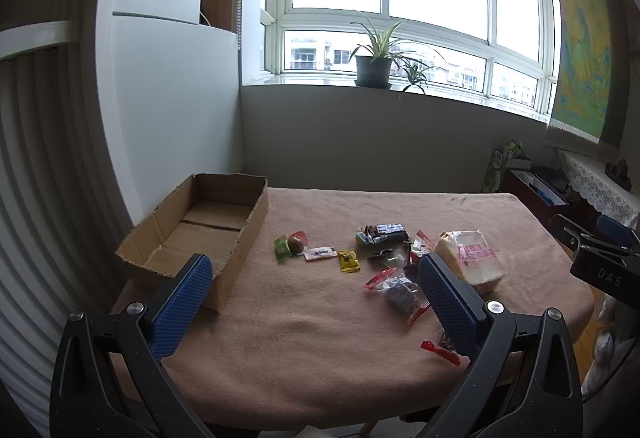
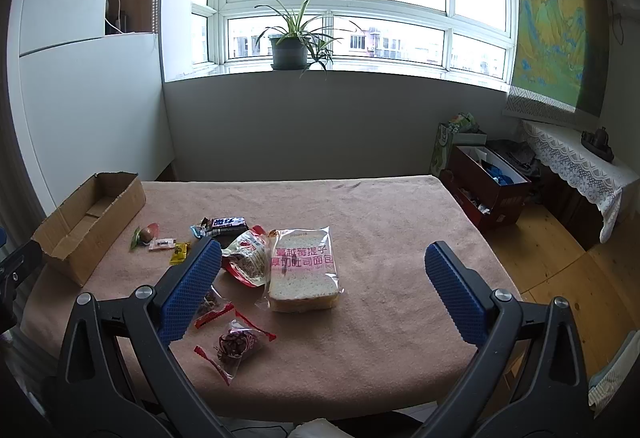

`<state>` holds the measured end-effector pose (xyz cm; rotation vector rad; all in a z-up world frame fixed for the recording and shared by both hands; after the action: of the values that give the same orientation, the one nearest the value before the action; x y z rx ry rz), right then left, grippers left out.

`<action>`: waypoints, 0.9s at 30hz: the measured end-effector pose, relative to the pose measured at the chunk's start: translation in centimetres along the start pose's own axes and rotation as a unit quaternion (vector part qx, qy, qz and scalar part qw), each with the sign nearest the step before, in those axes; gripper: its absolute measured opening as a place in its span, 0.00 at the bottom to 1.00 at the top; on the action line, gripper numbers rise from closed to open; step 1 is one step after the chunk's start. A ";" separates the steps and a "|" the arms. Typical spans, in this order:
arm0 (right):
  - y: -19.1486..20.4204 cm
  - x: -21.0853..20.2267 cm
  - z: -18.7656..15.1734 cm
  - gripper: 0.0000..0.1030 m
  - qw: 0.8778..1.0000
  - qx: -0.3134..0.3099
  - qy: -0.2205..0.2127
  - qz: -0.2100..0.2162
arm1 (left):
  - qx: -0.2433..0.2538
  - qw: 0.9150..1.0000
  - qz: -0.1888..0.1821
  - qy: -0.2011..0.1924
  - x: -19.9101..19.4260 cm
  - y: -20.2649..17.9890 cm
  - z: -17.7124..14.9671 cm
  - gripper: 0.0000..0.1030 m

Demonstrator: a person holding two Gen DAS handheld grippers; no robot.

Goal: Organize snacks

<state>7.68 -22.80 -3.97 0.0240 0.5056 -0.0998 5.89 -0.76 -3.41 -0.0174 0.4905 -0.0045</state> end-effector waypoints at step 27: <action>-1.5 2.2 -1.3 1.00 1.000 0.009 0.026 -0.007 | 0.003 1.000 -0.015 0.020 1.4 -0.7 -0.7 0.99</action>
<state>8.79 -24.39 -6.19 0.0412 0.5573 -0.1172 6.78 -1.47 -4.62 -0.0182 0.5309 -0.0357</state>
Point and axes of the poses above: each gripper's, at about its wrist camera, not at the fingertips, and x roughly the way its jaws point, y to its left, z to its top, the point moved 6 cm from there along x, roughly the way its jaws point, and after that the axes turned 1 degree about x, right-handed, at the moved point
